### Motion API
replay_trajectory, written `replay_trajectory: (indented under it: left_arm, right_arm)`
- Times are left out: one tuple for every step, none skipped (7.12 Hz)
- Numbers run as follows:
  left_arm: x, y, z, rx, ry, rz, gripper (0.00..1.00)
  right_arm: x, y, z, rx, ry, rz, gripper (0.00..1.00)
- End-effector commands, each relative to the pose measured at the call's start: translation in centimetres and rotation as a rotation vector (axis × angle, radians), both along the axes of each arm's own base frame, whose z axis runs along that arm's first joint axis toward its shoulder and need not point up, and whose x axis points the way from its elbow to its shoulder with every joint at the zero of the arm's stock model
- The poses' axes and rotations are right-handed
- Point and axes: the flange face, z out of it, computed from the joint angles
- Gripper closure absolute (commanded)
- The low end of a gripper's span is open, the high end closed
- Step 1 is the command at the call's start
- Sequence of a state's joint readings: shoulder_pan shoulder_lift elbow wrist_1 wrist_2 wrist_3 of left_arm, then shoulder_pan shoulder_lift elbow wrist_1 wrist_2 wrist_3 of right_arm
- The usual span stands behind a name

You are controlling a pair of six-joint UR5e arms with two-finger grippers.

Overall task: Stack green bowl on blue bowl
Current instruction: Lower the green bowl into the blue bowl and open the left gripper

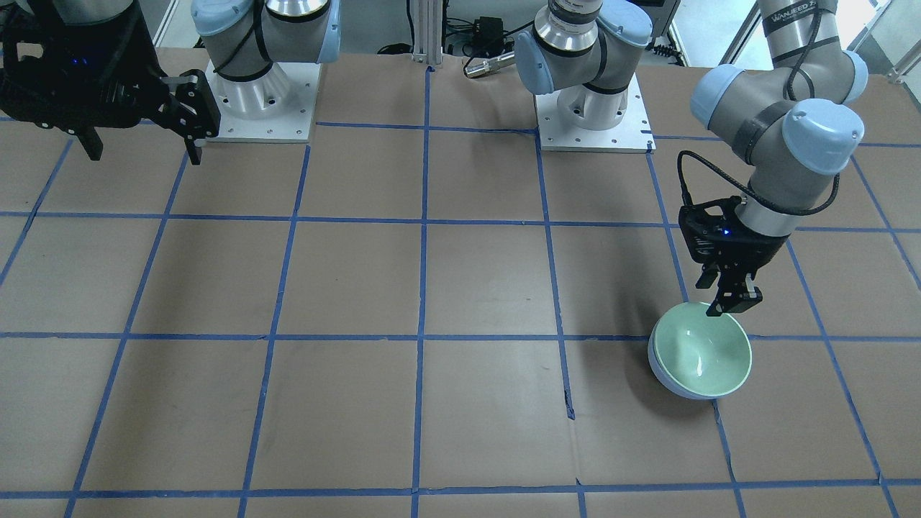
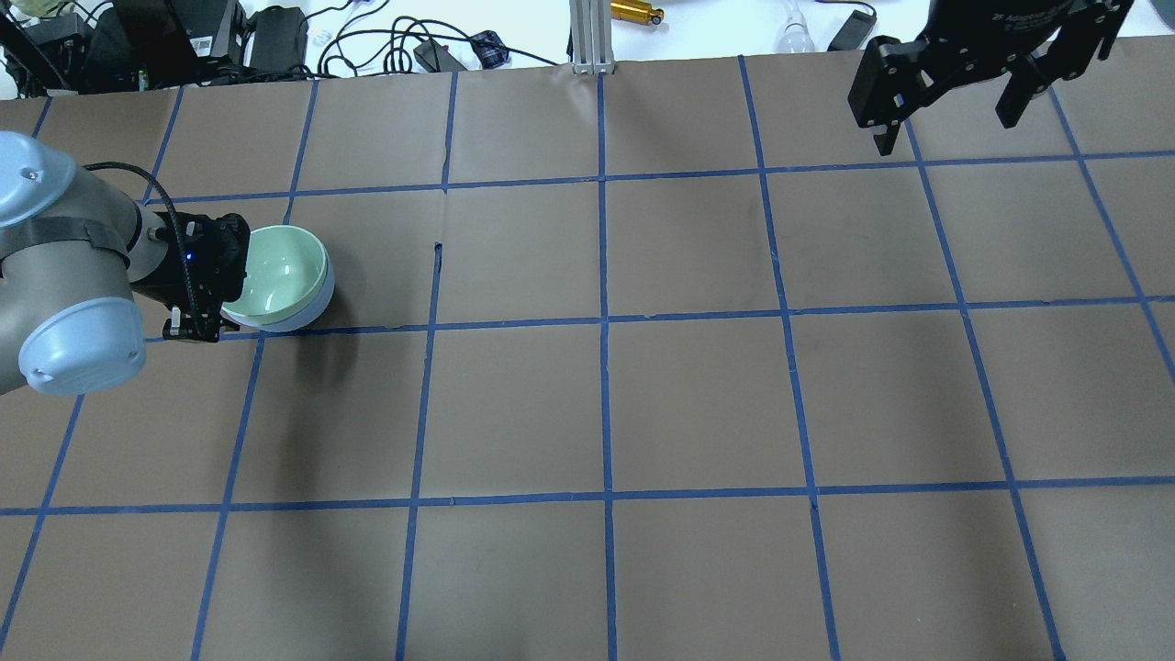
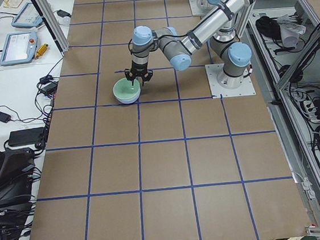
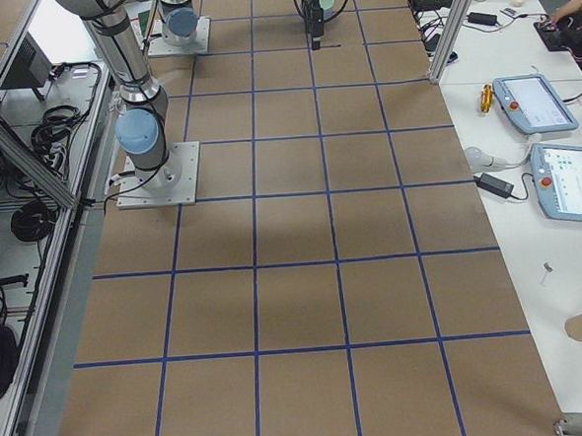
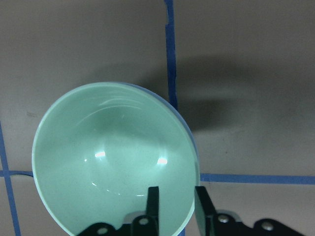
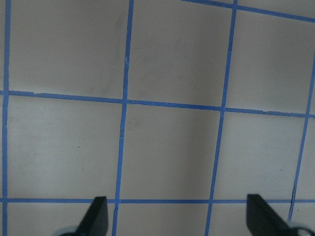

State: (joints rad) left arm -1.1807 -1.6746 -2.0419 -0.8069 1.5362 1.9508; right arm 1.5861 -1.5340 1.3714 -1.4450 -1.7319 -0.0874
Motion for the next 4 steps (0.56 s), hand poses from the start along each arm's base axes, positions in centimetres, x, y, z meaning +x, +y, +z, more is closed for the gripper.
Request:
replay_trajectory:
  left_arm:
    - [-0.7, 0.0, 1.9, -0.004, 0.043, 0.140, 0.00]
    - [-1.0, -0.2, 3.2, 0.029, 0.091, 0.275, 0.00]
    - [-1.7, -0.8, 5.4, 0.050, 0.150, 0.364, 0.00]
    - [-4.3, -1.1, 7.6, 0.065, 0.158, 0.398, 0.00]
  right_arm:
    - [0.0, 0.0, 0.0, 0.000, 0.000, 0.000, 0.00]
    - [0.0, 0.0, 0.0, 0.000, 0.000, 0.000, 0.00]
    - [0.0, 0.0, 0.0, 0.000, 0.000, 0.000, 0.00]
    - [0.0, 0.0, 0.0, 0.000, 0.000, 0.000, 0.00]
